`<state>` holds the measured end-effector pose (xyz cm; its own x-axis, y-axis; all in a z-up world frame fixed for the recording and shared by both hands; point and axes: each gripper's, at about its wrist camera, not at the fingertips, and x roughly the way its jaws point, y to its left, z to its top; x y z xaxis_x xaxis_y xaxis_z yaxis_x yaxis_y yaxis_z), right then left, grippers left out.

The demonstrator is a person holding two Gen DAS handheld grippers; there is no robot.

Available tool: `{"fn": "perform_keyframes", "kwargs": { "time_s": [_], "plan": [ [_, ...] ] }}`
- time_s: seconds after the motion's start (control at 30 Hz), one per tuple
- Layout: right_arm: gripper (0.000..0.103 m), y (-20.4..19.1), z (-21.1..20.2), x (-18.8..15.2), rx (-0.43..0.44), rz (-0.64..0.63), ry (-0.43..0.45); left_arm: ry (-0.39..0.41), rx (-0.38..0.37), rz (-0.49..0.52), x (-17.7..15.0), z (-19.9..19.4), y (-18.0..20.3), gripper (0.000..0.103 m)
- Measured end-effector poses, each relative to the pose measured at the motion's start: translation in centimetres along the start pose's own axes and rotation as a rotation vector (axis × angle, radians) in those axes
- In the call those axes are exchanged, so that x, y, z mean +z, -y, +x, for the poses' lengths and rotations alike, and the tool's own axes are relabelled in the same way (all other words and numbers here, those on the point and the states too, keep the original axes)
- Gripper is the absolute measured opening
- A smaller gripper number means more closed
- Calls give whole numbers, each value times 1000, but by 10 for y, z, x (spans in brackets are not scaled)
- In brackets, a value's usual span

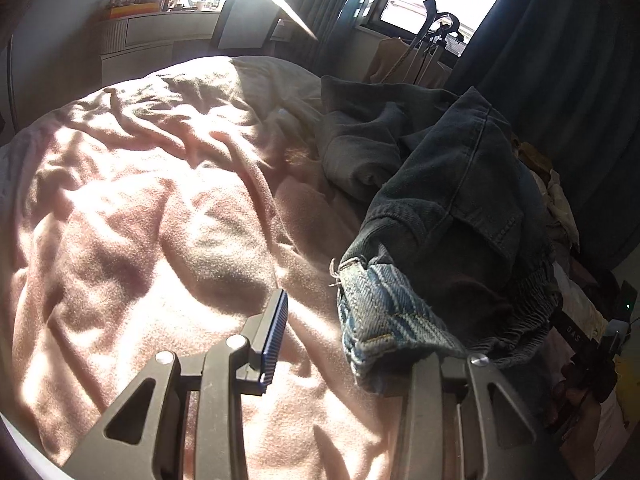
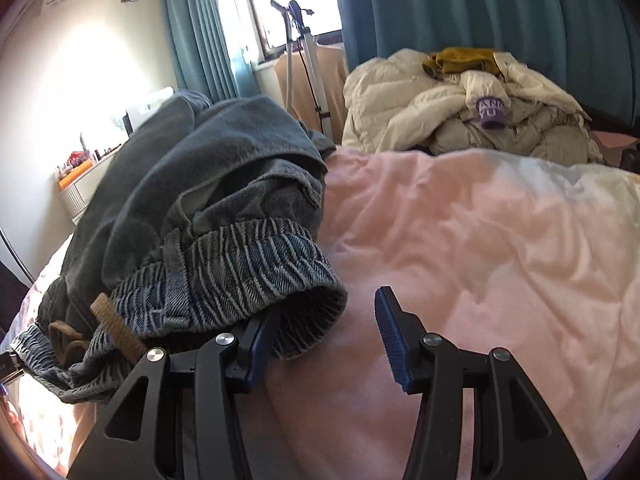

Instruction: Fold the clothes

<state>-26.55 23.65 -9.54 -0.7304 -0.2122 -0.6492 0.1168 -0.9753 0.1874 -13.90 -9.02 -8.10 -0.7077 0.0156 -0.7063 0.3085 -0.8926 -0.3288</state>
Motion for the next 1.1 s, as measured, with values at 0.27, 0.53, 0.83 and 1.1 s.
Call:
{"fn": "perform_keyframes", "kwargs": {
  "time_s": [0.27, 0.53, 0.83, 1.1],
  "plan": [
    [46, 11, 0, 3, 132, 81, 49, 2, 5, 13, 0, 1, 2, 37],
    [7, 13, -16, 17, 277, 240, 152, 45, -38, 55, -4, -8, 9, 12],
    [4, 21, -101, 43, 249, 302, 270, 146, -209, 180, -22, -82, 44, 8],
    [4, 39, -189, 74, 187, 245, 350, 160, -447, 268, -41, -162, 90, 7]
  ]
}}
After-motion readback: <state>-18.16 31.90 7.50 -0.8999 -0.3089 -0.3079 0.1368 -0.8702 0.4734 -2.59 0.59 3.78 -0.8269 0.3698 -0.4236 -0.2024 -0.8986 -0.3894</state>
